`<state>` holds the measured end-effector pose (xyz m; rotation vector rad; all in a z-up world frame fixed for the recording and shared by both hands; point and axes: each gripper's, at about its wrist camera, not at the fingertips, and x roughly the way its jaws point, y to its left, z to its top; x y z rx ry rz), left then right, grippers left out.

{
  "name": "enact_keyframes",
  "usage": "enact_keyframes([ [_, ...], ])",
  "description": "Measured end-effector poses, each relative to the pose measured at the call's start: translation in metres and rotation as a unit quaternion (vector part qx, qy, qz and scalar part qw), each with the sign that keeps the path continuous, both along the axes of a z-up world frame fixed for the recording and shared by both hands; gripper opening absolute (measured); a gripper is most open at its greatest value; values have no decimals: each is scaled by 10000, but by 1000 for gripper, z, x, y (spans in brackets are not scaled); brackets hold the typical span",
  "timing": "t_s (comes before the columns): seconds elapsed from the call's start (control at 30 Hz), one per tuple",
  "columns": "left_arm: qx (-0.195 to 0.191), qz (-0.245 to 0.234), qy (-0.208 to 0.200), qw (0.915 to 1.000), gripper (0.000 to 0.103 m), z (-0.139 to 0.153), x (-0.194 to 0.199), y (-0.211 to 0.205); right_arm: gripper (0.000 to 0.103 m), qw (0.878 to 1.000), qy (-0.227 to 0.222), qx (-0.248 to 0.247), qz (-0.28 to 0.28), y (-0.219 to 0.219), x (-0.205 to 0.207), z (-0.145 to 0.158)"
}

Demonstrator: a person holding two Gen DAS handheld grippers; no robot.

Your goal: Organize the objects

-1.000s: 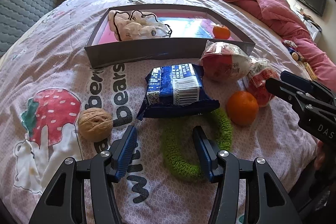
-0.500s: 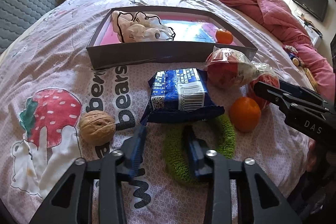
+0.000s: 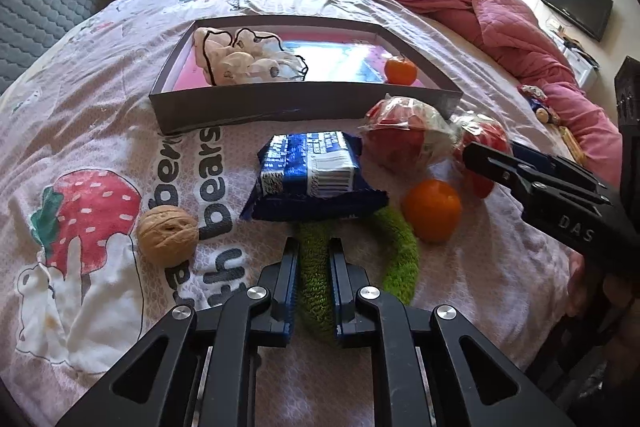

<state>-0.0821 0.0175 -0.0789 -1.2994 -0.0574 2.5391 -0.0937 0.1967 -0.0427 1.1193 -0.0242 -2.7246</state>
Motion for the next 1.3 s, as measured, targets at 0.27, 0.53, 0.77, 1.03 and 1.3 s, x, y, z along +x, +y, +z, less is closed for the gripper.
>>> enact_keyframes([
  [0.27, 49, -90, 125, 9999, 13, 15, 13, 2, 54, 10000, 47, -39, -11, 2, 4, 4],
  [0.53, 44, -46, 305, 9995, 13, 32, 24, -1, 54, 9999, 161, -36, -19, 3, 13, 12],
  [0.77, 24, 29, 447, 9990, 13, 48, 32, -3, 54, 9997, 239, 1, 10, 2, 19, 17],
  [1.03, 25, 108, 637, 9979, 13, 66, 38, -8, 54, 9990, 438, 3, 31, 1, 27, 30],
  [1.3, -11, 161, 806, 9966, 13, 82, 42, -8, 54, 9978, 655, 72, 106, -4, 36, 45],
])
